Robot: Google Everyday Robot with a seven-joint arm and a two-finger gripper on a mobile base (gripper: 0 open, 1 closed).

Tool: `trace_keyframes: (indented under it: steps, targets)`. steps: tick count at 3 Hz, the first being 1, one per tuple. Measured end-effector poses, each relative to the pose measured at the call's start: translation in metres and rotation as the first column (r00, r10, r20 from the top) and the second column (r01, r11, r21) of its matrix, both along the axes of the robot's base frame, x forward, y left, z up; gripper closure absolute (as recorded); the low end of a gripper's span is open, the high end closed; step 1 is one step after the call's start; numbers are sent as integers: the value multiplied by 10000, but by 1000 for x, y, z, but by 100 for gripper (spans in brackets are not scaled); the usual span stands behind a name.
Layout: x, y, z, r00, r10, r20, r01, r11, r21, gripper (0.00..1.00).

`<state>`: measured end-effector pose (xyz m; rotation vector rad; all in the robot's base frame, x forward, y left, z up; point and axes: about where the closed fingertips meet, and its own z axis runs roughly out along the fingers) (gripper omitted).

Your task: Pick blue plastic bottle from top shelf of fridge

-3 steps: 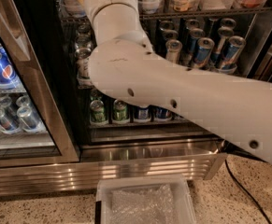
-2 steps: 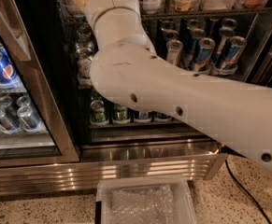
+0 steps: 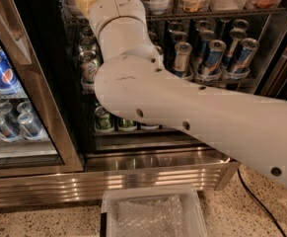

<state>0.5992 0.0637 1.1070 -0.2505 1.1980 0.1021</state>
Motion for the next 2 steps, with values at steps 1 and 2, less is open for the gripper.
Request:
trace_keyframes:
  steps: [1,2]
  targets:
    - [0,0,-4,10000,7,2,-7,10000,-5,100]
    - [-6,1,-8,9999,104,29,-104,9999,-99,100]
